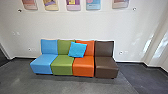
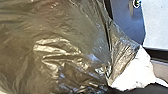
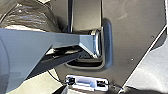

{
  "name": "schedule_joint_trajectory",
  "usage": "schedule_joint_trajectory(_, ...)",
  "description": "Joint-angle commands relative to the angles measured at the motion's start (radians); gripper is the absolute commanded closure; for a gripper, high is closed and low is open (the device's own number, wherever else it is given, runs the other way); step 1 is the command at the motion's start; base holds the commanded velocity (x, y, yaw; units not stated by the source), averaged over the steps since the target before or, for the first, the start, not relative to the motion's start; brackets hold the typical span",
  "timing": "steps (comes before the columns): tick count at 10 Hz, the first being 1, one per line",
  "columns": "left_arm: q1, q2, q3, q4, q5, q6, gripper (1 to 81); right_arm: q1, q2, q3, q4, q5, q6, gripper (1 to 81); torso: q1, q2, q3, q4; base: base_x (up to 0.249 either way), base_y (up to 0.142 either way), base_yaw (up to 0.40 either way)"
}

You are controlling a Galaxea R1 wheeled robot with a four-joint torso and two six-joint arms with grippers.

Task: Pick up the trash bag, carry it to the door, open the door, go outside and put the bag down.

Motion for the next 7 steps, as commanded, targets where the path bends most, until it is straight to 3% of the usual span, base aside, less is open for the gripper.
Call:
schedule_joint_trajectory(1, -0.059, 0.003, -0.013, -0.002, 0.082, 0.0, 81.1, 0.019, 0.006, -0.002, -0.017, -0.052, -0.001, 1.0, 0.0, 0.0, 0.035, 0.0, 0.0, 0.0, 0.0)
schedule_joint_trajectory(2, -0.059, 0.005, -0.013, -0.002, 0.082, -0.001, 81.1, 0.019, 0.006, 0.001, -0.017, -0.052, -0.001, 1.0, -0.001, 0.0, 0.013, 0.0, 0.0, 0.0, 0.0)
schedule_joint_trajectory(7, -0.06, 0.011, -0.013, 0.002, 0.083, 0.0, 81.1, 0.019, 0.02, -0.002, -0.022, -0.052, -0.003, 1.0, -0.002, 0.0, 0.018, 0.0, 0.0, 0.0, 0.0)
